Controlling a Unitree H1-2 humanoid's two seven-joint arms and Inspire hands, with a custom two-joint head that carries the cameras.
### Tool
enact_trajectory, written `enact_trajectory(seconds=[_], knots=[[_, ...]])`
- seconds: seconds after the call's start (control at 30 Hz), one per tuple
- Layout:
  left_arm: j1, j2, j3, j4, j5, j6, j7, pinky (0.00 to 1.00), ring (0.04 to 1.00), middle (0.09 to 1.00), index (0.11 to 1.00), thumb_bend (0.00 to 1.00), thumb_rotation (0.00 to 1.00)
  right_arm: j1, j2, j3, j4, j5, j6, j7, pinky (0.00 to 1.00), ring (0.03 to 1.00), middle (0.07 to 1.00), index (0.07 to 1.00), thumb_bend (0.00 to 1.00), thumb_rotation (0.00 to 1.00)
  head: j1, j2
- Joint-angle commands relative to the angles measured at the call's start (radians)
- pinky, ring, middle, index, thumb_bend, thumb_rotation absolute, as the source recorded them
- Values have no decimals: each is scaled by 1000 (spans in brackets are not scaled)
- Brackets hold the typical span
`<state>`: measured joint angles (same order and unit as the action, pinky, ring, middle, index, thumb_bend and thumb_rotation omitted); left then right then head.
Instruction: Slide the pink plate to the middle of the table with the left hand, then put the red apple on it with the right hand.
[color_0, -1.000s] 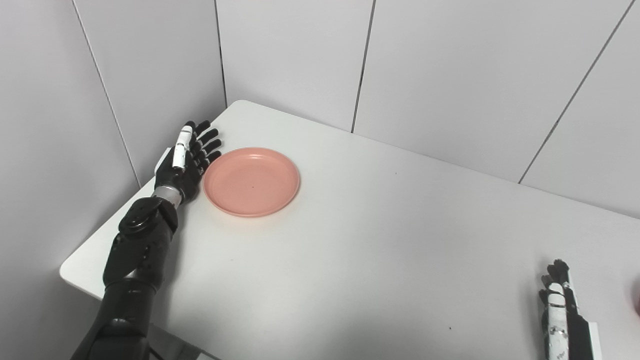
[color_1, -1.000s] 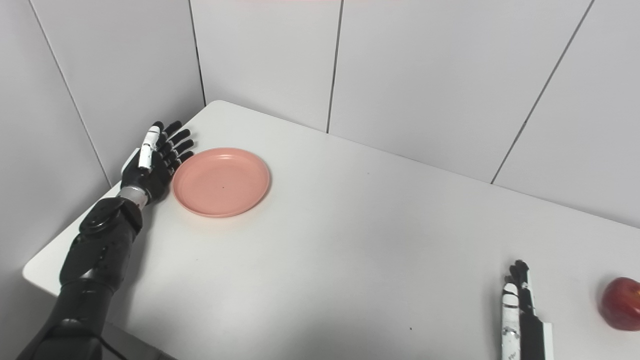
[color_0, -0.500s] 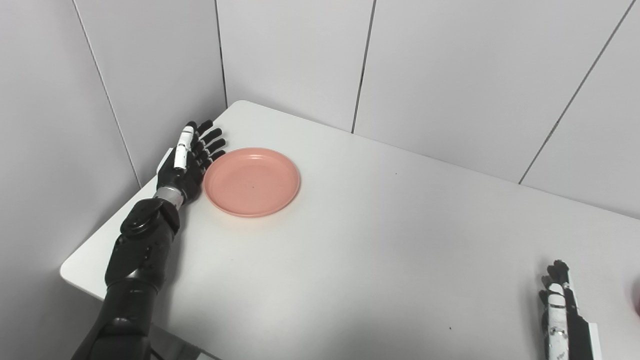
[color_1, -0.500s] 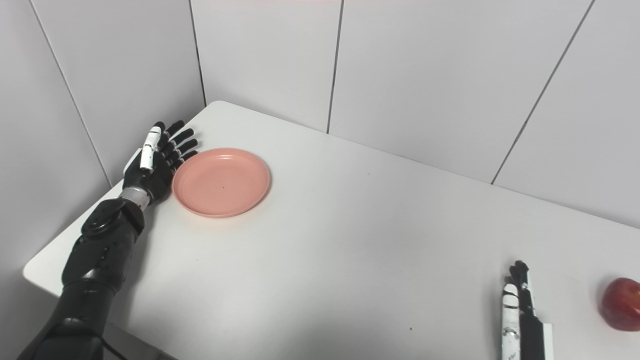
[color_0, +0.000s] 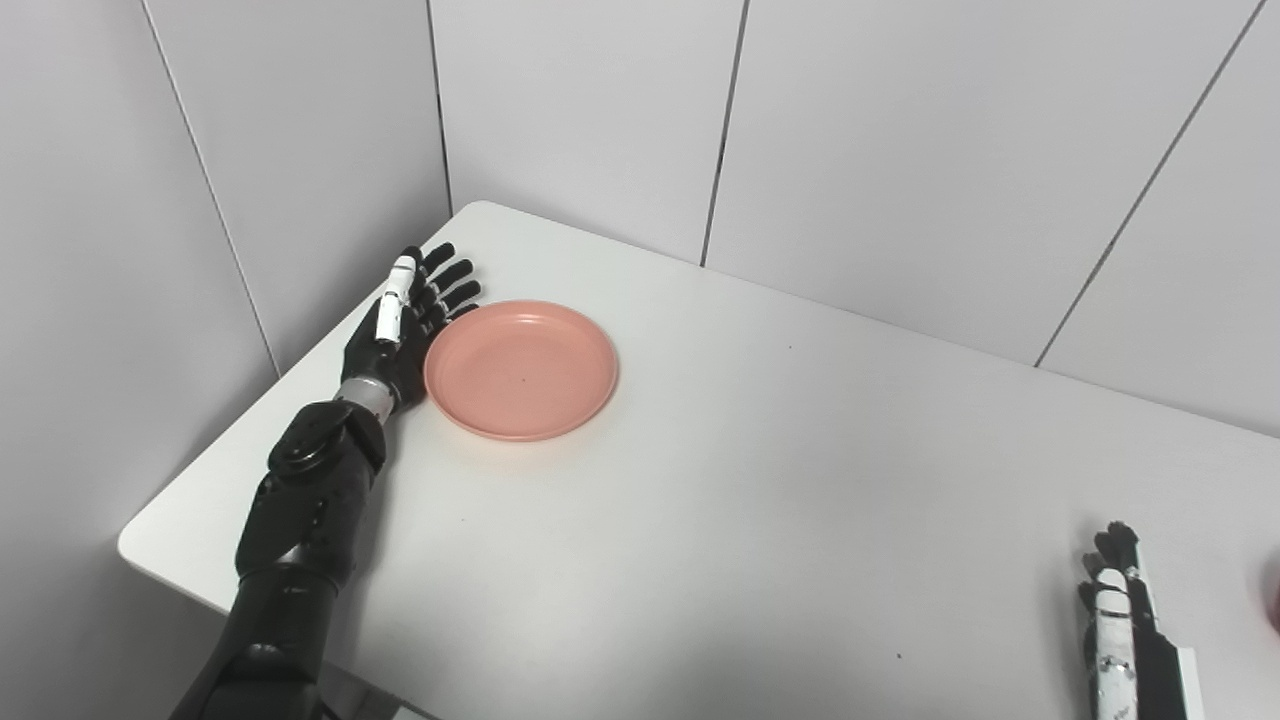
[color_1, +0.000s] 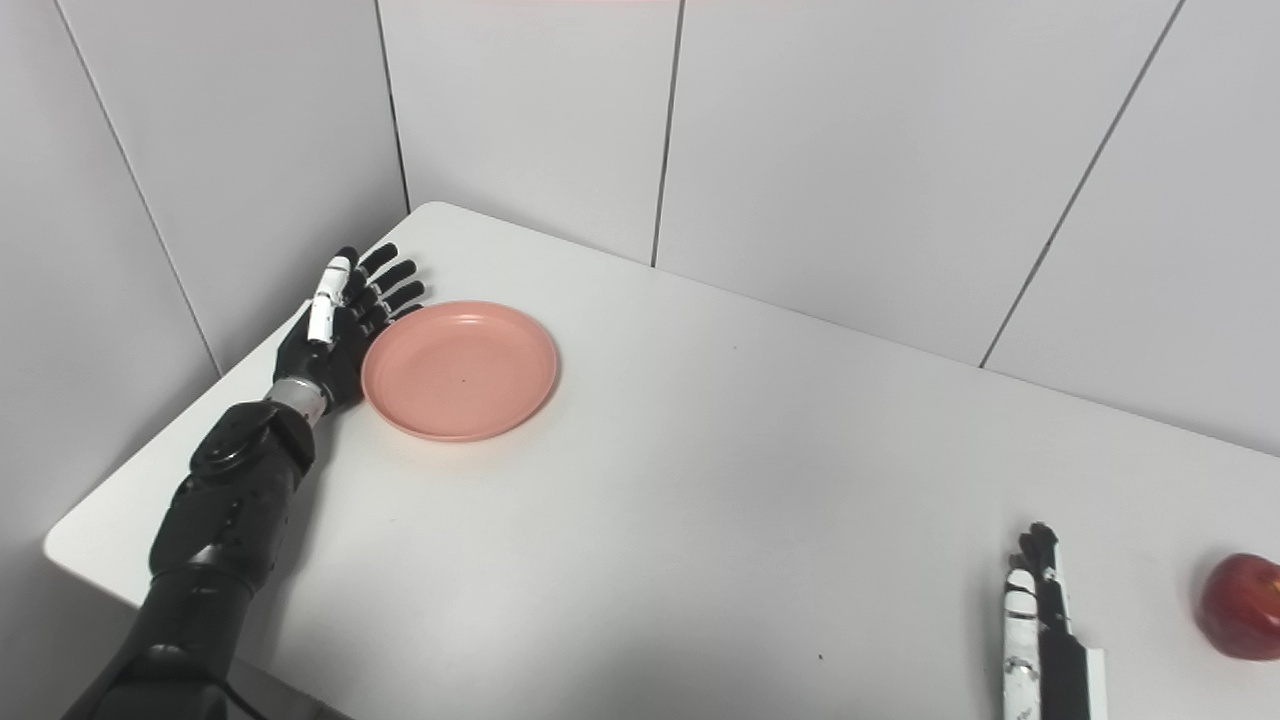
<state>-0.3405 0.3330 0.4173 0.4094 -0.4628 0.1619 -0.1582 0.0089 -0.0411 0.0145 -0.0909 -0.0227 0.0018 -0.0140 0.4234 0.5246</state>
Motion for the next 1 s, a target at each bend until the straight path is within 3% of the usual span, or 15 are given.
enact_trajectory(seconds=[0.0, 0.6, 0.97], knots=[[-3, -5, -8, -5, -10, 29, 1, 892, 897, 907, 898, 371, 1000, -18, -1, -3, -12, 0, -36, 4, 992, 976, 973, 968, 95, 1000, -1, 0], [18, -72, -26, -147, -21, 113, 57, 905, 889, 892, 879, 354, 1000, -18, 8, -4, -9, 7, -42, 2, 999, 981, 973, 967, 88, 1000, -8, 4], [33, -102, -61, -195, -18, 125, 66, 921, 908, 918, 902, 356, 1000, -14, 11, -2, -21, -1, -30, -1, 984, 970, 967, 960, 93, 1000, -17, 9]])
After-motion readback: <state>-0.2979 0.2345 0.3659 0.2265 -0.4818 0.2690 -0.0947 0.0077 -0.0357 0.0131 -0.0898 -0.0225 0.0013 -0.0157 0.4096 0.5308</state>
